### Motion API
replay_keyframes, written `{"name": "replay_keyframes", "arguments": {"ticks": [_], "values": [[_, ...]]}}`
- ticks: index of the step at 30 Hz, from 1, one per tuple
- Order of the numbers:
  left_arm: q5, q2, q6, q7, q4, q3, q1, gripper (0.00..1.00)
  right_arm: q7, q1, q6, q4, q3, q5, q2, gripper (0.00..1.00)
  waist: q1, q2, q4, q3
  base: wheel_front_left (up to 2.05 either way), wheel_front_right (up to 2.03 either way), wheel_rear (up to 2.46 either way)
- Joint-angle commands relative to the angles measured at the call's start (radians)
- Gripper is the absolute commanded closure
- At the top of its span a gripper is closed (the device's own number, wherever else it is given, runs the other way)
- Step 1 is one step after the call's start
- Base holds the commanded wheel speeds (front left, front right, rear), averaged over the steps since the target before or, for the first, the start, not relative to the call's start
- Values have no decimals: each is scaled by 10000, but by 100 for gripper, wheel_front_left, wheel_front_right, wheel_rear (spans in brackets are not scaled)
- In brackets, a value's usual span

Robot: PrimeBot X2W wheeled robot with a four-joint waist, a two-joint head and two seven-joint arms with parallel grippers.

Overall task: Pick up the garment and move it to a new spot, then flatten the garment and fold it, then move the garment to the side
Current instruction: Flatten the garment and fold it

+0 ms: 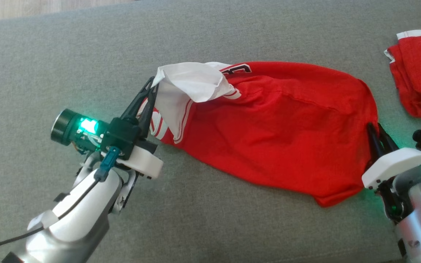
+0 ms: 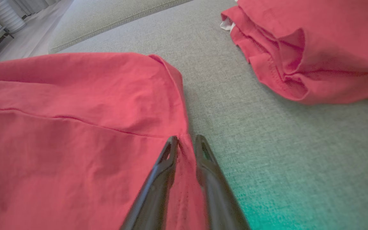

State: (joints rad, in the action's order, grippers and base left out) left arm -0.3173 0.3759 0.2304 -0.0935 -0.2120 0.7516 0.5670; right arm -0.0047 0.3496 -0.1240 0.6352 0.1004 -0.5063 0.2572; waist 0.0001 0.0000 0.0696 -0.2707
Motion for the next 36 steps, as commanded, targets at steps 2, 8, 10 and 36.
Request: {"name": "replay_keyframes", "arguments": {"ticks": [2, 8, 10, 36], "values": [[-34, 425, 119, -11, 358, -428, 290, 100, -221, 350, -67, -74, 257, -105, 172, 100, -1, 0, 21, -6, 0, 0, 0], [-93, 558, 196, -39, 367, -494, 238, 100, -711, 489, -67, 95, 488, -409, 317, 100, -1, 0, 75, 122, 0, 0, 0], [-119, 615, 264, -124, 378, -559, 185, 100, -926, 491, -67, 31, 519, -563, 412, 100, -1, 0, 113, 254, 0, 0, 0], [-1896, 2551, -1523, 650, 2032, -3053, 4702, 100, 2372, 3436, -67, -6521, -757, -2681, 4291, 100, -1, 0, 140, 2047, 0, 0, 0]]}}
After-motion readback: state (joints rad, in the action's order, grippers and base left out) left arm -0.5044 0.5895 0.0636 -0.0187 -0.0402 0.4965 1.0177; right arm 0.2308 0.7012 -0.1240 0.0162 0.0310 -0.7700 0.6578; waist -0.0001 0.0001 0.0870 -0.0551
